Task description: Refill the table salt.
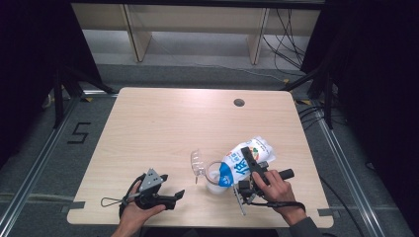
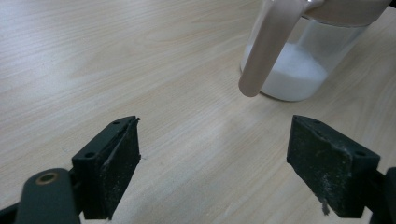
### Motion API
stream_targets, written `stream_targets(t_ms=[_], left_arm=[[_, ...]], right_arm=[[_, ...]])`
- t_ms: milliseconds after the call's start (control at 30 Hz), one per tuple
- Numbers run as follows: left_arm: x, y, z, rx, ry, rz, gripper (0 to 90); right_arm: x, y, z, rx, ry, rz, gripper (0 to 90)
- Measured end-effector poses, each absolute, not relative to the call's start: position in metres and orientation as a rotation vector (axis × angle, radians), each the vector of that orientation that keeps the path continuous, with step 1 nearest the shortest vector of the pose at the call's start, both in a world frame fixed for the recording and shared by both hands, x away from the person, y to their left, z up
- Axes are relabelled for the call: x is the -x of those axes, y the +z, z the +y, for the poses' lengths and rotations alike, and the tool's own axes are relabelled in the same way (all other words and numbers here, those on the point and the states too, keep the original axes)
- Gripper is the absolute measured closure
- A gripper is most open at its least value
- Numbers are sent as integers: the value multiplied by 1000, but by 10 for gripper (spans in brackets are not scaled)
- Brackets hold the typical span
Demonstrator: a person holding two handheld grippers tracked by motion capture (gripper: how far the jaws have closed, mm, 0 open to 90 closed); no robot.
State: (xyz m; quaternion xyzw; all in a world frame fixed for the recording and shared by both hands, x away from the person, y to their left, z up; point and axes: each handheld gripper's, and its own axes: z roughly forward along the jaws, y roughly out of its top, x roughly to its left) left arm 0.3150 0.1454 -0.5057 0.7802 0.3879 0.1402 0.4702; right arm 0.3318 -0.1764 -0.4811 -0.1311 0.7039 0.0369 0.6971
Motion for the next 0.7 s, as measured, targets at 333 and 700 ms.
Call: stream_targets(t_ms=[333, 700], left_arm=[[-315, -506, 145, -1904, 343, 948, 167], [-315, -505, 146, -1919, 349, 945, 167]], right_arm=[[-332, -478, -176, 334, 56, 1559, 738], [-332, -476, -174, 371, 45, 1540, 741]])
